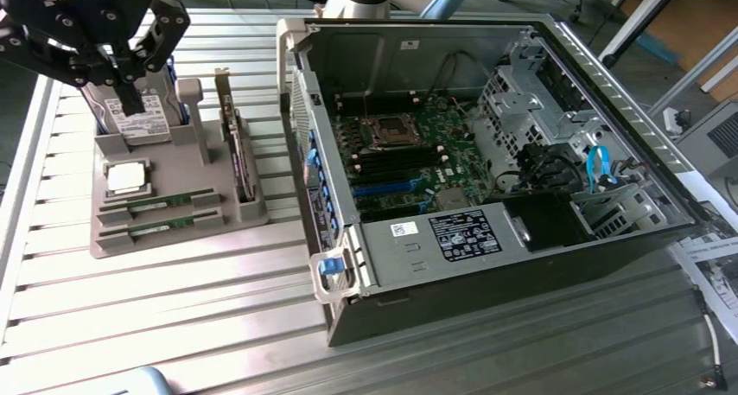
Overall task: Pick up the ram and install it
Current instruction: 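Pick up the ram and move it above insertion slot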
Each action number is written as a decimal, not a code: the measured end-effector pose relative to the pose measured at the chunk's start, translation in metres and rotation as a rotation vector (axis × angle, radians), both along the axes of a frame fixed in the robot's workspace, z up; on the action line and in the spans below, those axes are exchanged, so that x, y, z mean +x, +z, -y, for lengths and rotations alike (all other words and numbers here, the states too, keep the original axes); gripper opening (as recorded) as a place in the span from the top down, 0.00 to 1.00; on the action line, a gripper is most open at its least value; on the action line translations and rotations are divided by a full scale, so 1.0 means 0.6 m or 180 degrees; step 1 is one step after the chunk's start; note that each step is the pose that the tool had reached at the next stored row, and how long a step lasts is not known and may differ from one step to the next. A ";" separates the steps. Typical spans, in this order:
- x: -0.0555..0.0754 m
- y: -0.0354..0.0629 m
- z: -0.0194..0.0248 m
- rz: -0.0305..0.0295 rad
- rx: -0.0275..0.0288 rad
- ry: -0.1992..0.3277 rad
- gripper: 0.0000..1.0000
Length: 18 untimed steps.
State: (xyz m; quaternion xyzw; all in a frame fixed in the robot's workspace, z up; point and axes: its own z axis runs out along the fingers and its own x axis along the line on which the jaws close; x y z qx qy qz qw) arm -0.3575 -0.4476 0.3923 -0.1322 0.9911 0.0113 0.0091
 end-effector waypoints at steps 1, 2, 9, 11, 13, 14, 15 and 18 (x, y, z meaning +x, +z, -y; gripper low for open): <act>0.000 0.000 0.0000 0.0000 -0.0007 0.0065 0.89; 0.000 0.000 0.0000 0.0000 -0.0012 0.0107 0.89; 0.000 0.000 0.0000 0.0000 -0.0046 0.0406 0.89; 0.000 0.000 0.0000 0.0000 -0.0053 0.0484 0.89; 0.000 0.000 0.0000 0.0001 -0.0062 0.0607 0.89; 0.000 0.000 0.0000 0.0001 -0.0065 0.0647 0.89; 0.000 0.000 0.0000 0.0001 -0.0071 0.0708 0.89; 0.000 0.000 0.0000 0.0001 -0.0081 0.0842 0.89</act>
